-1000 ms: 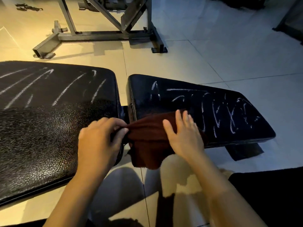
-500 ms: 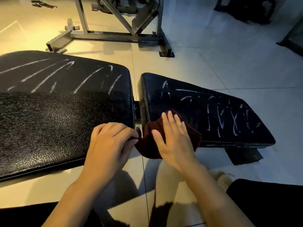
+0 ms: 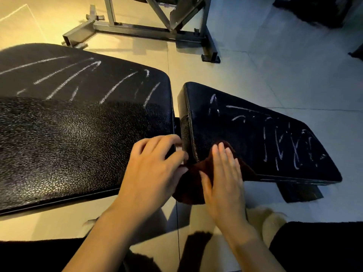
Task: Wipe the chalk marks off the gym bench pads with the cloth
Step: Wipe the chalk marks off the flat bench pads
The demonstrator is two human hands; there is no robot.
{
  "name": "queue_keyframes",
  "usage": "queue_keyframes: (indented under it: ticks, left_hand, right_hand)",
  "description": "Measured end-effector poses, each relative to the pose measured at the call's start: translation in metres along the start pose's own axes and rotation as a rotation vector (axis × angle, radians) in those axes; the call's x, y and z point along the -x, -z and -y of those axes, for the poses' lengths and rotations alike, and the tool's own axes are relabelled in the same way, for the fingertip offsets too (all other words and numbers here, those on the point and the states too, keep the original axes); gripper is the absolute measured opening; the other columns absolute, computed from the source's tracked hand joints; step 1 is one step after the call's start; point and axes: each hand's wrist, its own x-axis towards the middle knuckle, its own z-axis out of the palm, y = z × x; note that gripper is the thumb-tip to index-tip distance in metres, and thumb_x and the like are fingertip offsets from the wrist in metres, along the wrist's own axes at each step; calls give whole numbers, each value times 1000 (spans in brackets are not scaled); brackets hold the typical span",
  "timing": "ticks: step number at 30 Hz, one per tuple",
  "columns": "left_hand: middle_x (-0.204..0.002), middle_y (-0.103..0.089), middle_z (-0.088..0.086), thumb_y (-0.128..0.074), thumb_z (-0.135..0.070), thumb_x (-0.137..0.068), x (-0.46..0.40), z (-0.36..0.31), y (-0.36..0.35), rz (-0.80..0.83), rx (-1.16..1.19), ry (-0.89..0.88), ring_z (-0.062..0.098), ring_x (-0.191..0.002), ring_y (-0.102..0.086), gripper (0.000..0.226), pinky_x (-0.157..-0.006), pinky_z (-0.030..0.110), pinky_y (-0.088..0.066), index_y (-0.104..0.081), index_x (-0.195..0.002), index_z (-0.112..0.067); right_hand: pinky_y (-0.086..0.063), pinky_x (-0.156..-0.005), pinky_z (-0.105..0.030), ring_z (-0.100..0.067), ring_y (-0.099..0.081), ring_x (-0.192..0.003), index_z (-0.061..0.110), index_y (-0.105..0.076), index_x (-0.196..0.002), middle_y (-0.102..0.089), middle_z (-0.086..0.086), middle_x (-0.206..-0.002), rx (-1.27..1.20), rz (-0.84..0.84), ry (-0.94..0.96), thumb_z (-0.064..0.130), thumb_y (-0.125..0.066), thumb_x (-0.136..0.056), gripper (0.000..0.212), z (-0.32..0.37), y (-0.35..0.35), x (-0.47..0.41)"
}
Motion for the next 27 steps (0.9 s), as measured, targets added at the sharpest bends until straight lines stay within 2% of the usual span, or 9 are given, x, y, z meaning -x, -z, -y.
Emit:
queue_keyframes:
  ticks: [4,6,8,14,22,27]
  left_hand:
    - [-129,-54,3,-47,-64,-81,8,20,14,114,-99,104,26,-120,-49,57,-96,42,-30,-61,-119,-23]
    - [-131,-54,6,-40,-67,-83,15,28,20,142,-133,155,28,-122,-48,64,-99,44,-29,-60,-123,-20]
    - [-133,-54,8,-36,-65,-86,21,31,23,153,-150,193,29,-124,-48,65,-102,47,-31,-60,-125,-18]
    - [-133,-55,9,-34,-56,-92,28,36,28,132,-156,237,30,-124,-52,59,-105,44,-29,-60,-126,-16]
    - [-134,-55,6,-33,-51,-96,9,45,24,57,-123,234,27,-127,-50,54,-108,49,-33,-59,-128,-17]
    - [-134,-55,7,-34,-50,-95,10,50,21,50,-91,274,28,-127,-49,53,-109,50,-31,-58,-129,-17]
  right_hand:
    - [-13,-117,-42,-20,-14,-147,15,-16,-152,-18,-5,-159,110,84,64,50,-33,-94,70,16,8,-19]
    - [-3,-118,-35,-17,-2,-148,16,-6,-154,-8,-4,-162,153,143,75,50,-32,-96,72,32,13,-32]
    - [4,-119,-32,-16,7,-149,17,4,-154,4,-2,-163,150,175,20,47,-30,-101,70,47,14,-49]
    - [2,-122,-37,-21,7,-150,11,6,-155,7,-6,-164,92,305,-156,36,-40,-103,74,69,8,-132]
    - [9,-119,-28,-9,12,-148,23,12,-153,12,4,-162,35,210,-167,48,-52,-95,90,54,21,-50]
    - [7,-119,-33,-17,12,-149,19,11,-154,13,-2,-163,100,236,-226,47,-51,-96,89,62,12,-88]
